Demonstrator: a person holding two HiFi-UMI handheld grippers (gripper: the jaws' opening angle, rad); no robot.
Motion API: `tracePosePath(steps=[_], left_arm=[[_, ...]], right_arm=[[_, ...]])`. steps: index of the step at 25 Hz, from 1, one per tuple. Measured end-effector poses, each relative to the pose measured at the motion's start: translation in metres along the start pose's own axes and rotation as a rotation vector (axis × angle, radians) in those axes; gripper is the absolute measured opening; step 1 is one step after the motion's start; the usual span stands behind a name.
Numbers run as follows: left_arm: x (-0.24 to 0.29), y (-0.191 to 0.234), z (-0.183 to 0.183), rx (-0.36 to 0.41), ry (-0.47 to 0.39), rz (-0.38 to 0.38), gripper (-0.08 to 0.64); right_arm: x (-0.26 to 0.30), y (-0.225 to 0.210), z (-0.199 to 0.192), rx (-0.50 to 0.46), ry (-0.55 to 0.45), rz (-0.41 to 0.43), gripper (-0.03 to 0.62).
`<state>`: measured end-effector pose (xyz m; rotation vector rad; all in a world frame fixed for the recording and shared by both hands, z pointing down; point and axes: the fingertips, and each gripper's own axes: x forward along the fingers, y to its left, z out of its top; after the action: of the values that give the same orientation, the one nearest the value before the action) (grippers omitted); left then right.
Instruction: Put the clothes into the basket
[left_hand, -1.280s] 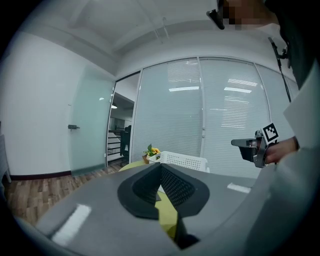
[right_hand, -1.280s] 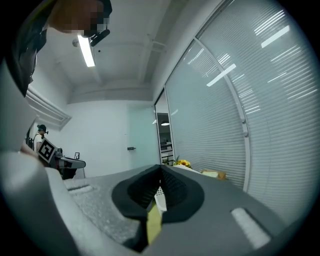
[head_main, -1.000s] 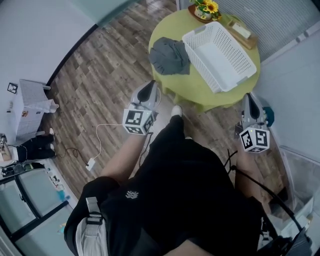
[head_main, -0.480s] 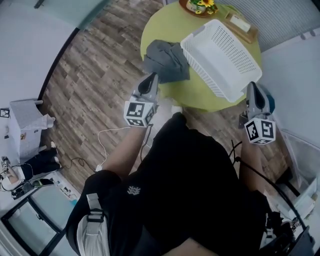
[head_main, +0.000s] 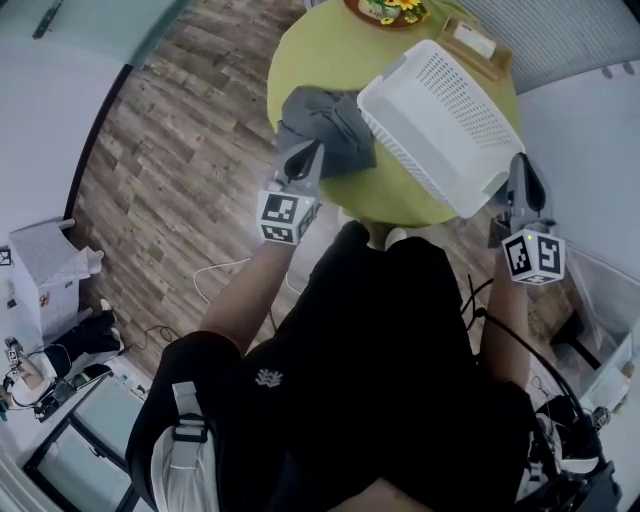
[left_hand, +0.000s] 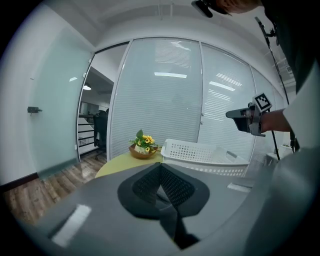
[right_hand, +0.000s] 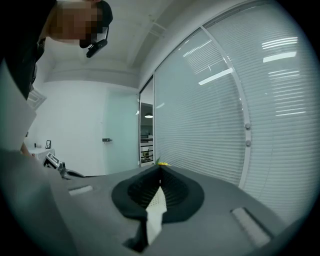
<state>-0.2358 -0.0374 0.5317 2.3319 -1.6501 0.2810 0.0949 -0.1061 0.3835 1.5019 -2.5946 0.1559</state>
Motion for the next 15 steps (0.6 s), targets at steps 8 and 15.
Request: tracePosePath(steps=[8,15], left_arm=[[0.025,0.018,-0.009,0.003,-0.001,0.034,0.006],[0.046,0.024,-0.05,0.001,0.082,0.071,0.249]], right_arm=[[0.036,0.01,-0.007,-0.018,0.005,0.076,0.002],[0.059,0.005,-0.043,0.011,0.068,0.098,0.002]])
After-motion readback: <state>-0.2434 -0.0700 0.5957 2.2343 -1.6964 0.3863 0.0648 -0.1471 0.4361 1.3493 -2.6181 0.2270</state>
